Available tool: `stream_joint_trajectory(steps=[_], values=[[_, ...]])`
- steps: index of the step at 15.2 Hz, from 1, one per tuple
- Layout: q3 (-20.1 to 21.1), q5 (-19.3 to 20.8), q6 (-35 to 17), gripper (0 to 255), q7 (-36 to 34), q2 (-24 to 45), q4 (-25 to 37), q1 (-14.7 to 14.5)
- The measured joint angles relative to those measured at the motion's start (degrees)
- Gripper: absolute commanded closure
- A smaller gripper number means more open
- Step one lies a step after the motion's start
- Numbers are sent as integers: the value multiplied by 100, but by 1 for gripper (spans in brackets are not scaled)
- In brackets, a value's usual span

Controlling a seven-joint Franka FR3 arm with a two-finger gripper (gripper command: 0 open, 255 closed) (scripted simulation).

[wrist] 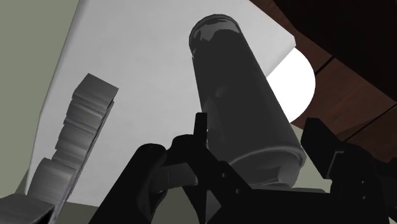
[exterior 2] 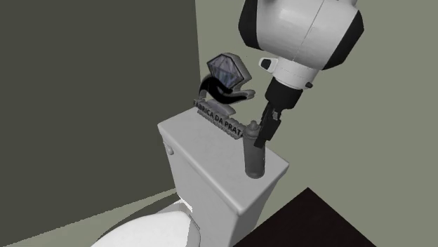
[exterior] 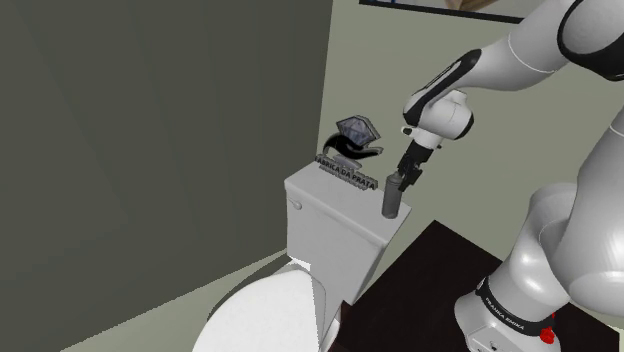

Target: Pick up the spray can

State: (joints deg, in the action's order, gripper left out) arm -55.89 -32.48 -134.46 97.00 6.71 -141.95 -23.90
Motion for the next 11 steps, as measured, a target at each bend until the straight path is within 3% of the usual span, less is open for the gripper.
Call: stream_joint_trajectory(steps=[4, 11], values=[[-169, 695, 93, 255, -558, -524, -20, -114], [-121, 1720, 371, 255, -1392, -1312, 25, -2]])
